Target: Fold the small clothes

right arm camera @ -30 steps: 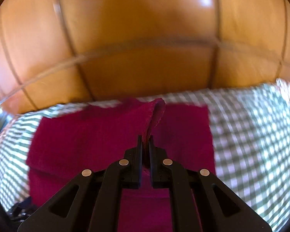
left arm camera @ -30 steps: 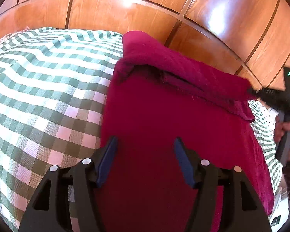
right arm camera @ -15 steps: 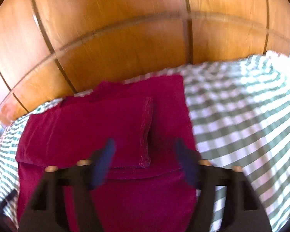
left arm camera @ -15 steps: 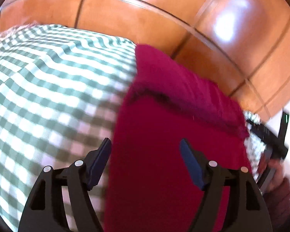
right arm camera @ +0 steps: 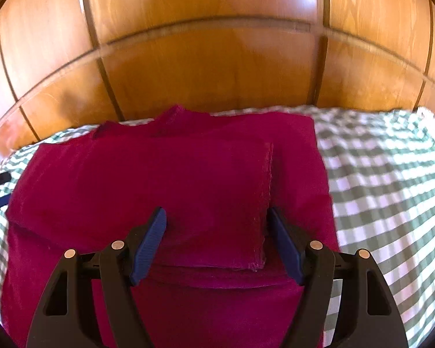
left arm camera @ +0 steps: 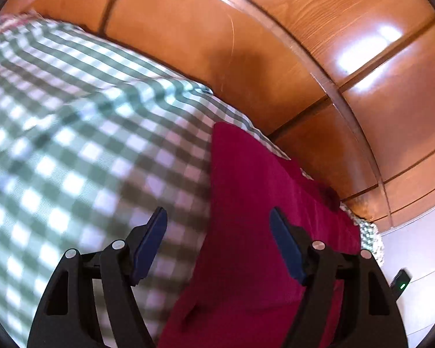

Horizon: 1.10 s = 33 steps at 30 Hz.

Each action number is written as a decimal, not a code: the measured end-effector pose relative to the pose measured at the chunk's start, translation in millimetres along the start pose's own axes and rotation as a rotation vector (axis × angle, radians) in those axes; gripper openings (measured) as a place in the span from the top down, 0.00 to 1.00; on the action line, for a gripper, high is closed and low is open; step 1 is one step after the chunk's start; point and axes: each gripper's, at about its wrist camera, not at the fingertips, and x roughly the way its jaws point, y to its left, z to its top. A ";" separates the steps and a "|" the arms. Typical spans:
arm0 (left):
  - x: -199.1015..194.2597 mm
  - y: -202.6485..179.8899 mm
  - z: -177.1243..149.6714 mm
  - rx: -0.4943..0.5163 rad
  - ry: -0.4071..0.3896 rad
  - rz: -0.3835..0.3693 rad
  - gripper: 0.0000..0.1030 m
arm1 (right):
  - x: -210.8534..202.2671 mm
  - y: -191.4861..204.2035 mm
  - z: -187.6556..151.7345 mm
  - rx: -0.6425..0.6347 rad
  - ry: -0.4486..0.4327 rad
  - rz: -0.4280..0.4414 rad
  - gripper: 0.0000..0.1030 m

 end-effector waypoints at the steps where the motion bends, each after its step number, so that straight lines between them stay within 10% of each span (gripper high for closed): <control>1: 7.0 -0.7 3.6 -0.004 0.013 -0.014 0.30 | 1.1 -0.8 -1.4 0.003 -0.001 0.006 0.28; 7: 20.2 -28.3 4.6 0.112 -0.033 0.007 0.90 | 2.1 6.5 -3.1 -0.024 -0.004 -0.003 0.22; 16: 28.2 -53.5 -25.0 0.329 -0.128 0.360 0.72 | 12.5 20.5 -6.1 -0.072 0.019 -0.041 0.10; 21: -9.8 -80.6 -66.1 0.414 -0.197 0.290 0.69 | 13.3 18.8 -7.2 -0.060 0.015 -0.034 0.09; 24: 5.8 -87.6 -95.8 0.524 -0.144 0.375 0.62 | 13.1 19.7 -7.8 -0.061 0.013 -0.037 0.09; 33: -14.7 -76.2 -109.0 0.484 -0.174 0.394 0.47 | 14.1 17.3 -7.5 -0.050 0.013 -0.031 0.07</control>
